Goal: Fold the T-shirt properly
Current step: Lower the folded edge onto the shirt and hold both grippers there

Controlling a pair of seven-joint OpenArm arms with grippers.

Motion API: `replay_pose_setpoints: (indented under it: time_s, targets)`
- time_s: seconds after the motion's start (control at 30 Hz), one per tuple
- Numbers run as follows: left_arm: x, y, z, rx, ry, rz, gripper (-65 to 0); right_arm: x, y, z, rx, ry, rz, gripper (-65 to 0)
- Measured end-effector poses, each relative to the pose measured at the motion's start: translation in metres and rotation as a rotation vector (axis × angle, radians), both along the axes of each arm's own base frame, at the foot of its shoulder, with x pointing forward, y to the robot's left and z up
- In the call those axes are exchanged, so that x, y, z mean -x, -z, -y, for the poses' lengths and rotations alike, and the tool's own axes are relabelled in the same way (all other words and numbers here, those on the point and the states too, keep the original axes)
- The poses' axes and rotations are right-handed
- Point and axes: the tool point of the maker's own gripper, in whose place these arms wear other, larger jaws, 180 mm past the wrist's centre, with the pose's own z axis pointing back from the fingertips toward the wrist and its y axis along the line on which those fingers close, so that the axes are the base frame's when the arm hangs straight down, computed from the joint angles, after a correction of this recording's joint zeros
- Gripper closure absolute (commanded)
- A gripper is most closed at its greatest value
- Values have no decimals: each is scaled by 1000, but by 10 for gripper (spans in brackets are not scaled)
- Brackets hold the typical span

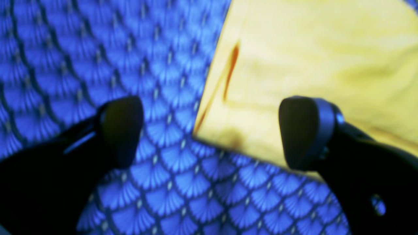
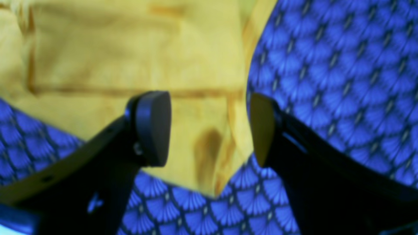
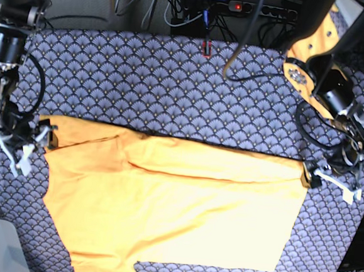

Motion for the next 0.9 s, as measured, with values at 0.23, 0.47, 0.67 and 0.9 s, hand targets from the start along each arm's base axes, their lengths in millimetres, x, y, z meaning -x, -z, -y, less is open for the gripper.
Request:
replay_pose_setpoints:
  time_s: [0.23,0.47,0.67,0.9]
  targets:
    - [-17,-5,32,5,74,23,-650,2,2,-1,-8,2,10,-385]
    - [-15,6,56,-11,147,-16,-650,6,-2,17,-1,37,26,-385]
    - [-14,7,56,-19,153,-23,-650,34,27,42,-36,141,-65,-385]
    - [-15,8,64,-100,250,-60,-650,45,37,36,-64,146,-63,-385]
